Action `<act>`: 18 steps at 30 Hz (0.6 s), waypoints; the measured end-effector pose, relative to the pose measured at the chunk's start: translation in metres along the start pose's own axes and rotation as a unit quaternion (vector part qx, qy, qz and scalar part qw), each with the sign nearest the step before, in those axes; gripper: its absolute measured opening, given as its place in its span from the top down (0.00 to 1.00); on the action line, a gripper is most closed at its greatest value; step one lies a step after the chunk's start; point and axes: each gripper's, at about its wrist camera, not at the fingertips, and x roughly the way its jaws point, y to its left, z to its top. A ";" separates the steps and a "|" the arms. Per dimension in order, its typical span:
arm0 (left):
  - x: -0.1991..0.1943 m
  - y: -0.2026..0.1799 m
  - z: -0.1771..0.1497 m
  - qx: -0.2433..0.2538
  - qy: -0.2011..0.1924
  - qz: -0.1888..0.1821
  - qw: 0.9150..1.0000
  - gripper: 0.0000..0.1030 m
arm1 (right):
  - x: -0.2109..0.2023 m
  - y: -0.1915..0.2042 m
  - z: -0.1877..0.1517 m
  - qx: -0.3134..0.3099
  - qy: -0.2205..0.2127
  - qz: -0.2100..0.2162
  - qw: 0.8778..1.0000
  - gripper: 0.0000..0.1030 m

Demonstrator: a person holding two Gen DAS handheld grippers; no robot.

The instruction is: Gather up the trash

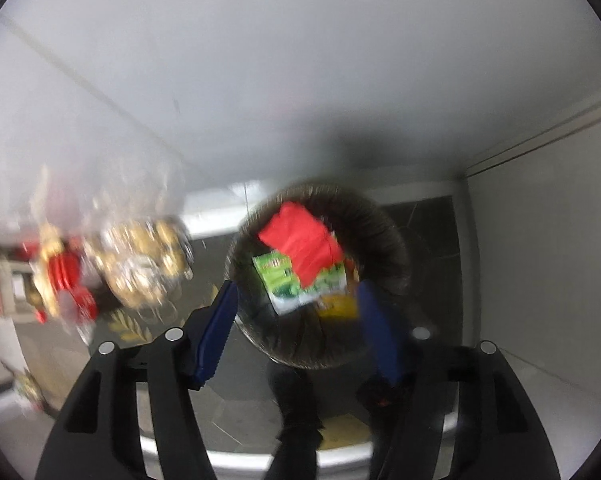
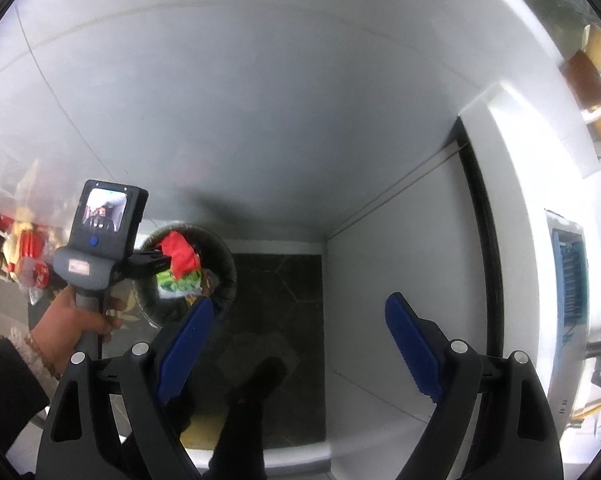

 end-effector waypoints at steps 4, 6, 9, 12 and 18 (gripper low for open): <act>-0.089 -0.004 0.002 0.024 -0.068 -0.021 0.997 0.27 | -0.045 -0.013 0.010 0.012 -0.052 -0.006 0.999 0.17; -0.156 -0.007 0.001 0.040 -0.129 -0.025 0.991 0.17 | -0.080 -0.026 0.014 0.025 -0.095 -0.011 0.995 0.17; -0.248 -0.011 -0.001 0.057 -0.211 -0.032 0.975 0.08 | -0.139 -0.049 0.016 0.050 -0.168 -0.021 0.984 0.12; -0.337 -0.018 -0.003 0.076 -0.279 -0.043 0.956 0.06 | -0.194 -0.073 0.009 0.083 -0.241 -0.027 0.967 0.06; -0.475 -0.042 -0.019 0.114 -0.397 -0.061 0.909 0.06 | -0.280 -0.117 -0.012 0.132 -0.351 -0.042 0.926 0.06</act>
